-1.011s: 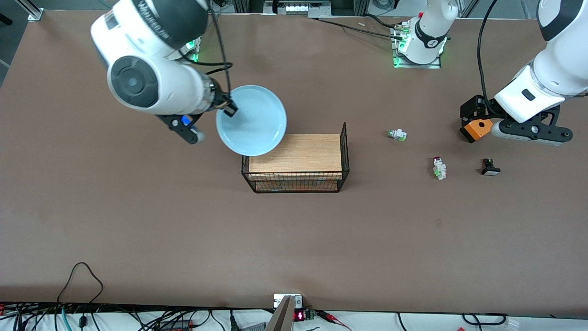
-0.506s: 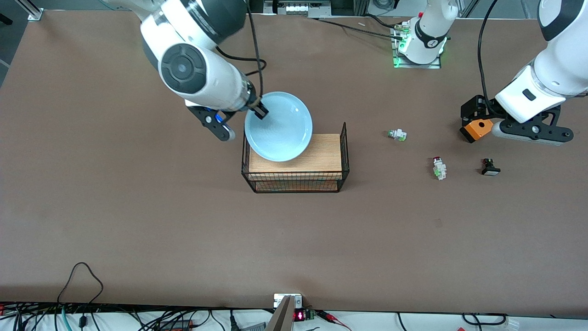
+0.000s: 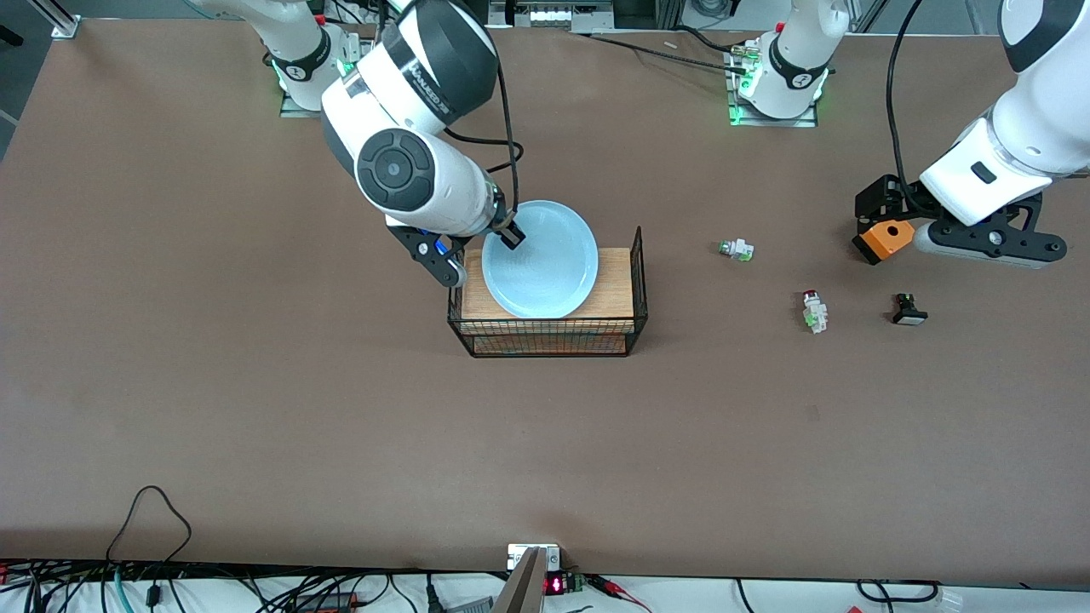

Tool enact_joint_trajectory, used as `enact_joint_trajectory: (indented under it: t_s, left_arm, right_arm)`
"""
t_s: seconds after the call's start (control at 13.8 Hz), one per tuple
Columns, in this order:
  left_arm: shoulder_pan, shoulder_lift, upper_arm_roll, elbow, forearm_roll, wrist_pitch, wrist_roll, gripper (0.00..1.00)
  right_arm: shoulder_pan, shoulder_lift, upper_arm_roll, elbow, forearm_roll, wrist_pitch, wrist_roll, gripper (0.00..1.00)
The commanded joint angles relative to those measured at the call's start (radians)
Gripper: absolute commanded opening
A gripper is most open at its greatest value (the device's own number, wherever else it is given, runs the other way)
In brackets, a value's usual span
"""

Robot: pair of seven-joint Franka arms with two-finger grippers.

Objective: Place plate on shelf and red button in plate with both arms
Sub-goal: 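Lower the plate onto the wooden block in the basket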

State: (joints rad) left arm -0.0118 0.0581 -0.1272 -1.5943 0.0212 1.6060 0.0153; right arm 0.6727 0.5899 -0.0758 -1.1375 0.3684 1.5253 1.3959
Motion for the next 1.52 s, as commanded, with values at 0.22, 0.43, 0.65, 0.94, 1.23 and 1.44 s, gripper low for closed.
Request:
enact_joint_trajectory:
  t_s: [0.22, 0.43, 0.65, 0.94, 1.23, 1.44]
  left_arm:
    - [-0.002, 0.014, -0.002, 0.034, 0.017, -0.026, 0.014, 1.00]
    - [-0.002, 0.014, -0.002, 0.034, 0.017, -0.026, 0.014, 1.00]
    - [-0.002, 0.016, -0.002, 0.034, 0.017, -0.026, 0.014, 1.00]
    - [-0.002, 0.016, -0.002, 0.034, 0.016, -0.026, 0.014, 1.00]
    - [-0.002, 0.016, -0.002, 0.034, 0.017, -0.026, 0.012, 1.00]
    - [-0.002, 0.014, -0.002, 0.034, 0.017, -0.026, 0.014, 1.00]
  right_arm:
    - [0.019, -0.002, -0.009, -0.039, 0.015, 0.093, 0.023, 0.00]
    - [0.031, 0.001, -0.009, -0.048, 0.018, 0.108, 0.029, 0.00]
    - [0.060, 0.001, -0.009, -0.086, 0.006, 0.150, 0.060, 0.00]
    - [0.076, 0.001, -0.010, -0.136, -0.006, 0.203, 0.060, 0.00]
    - [0.090, 0.014, -0.010, -0.145, -0.032, 0.205, 0.058, 0.00]
    - [0.110, 0.030, -0.010, -0.146, -0.054, 0.205, 0.058, 0.00]
